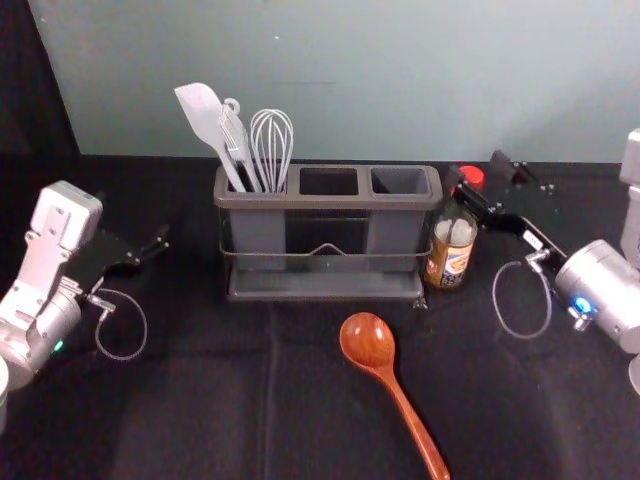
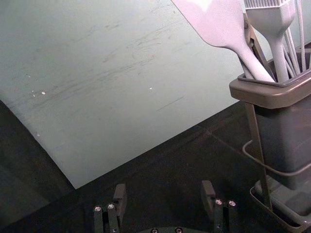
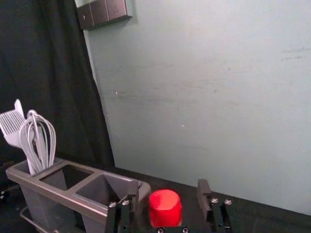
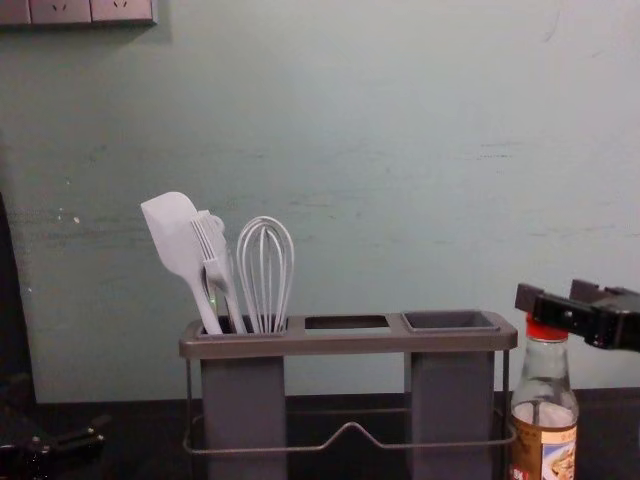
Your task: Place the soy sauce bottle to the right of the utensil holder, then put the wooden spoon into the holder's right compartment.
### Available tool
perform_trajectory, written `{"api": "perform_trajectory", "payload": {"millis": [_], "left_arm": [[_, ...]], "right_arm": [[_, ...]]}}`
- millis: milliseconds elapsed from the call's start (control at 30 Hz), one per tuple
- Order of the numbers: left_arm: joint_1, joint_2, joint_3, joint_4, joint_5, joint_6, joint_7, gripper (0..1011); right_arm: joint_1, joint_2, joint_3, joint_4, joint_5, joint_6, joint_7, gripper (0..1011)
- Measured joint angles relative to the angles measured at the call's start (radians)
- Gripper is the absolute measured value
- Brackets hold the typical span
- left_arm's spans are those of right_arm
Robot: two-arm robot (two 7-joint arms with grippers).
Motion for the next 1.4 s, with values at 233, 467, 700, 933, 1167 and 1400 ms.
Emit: {"api": "perform_trajectory", "payload": {"millis": [233,467,700,933,1167,1400], "left_arm": [[0.0,0.0,0.0,0.0,0.0,0.0,0.0,1005],[0.0,0.0,0.0,0.0,0.0,0.0,0.0,1005],[0.0,0.0,0.0,0.0,0.0,0.0,0.0,1005],[0.0,0.0,0.0,0.0,0.0,0.0,0.0,1005],[0.0,0.0,0.0,0.0,0.0,0.0,0.0,1005],[0.0,0.0,0.0,0.0,0.0,0.0,0.0,1005]], "right_arm": [[-0.017,0.011,0.018,-0.038,0.01,0.0,-0.002,944],[-0.061,0.034,0.045,-0.108,0.025,-0.01,-0.005,1000],[-0.121,0.063,0.057,-0.201,0.034,-0.026,0.012,1000],[-0.179,0.102,0.028,-0.28,0.021,-0.026,0.04,1000],[-0.214,0.136,-0.032,-0.317,-0.035,0.03,0.04,1002],[-0.209,0.152,-0.103,-0.307,-0.099,0.136,0.022,1000]]}}
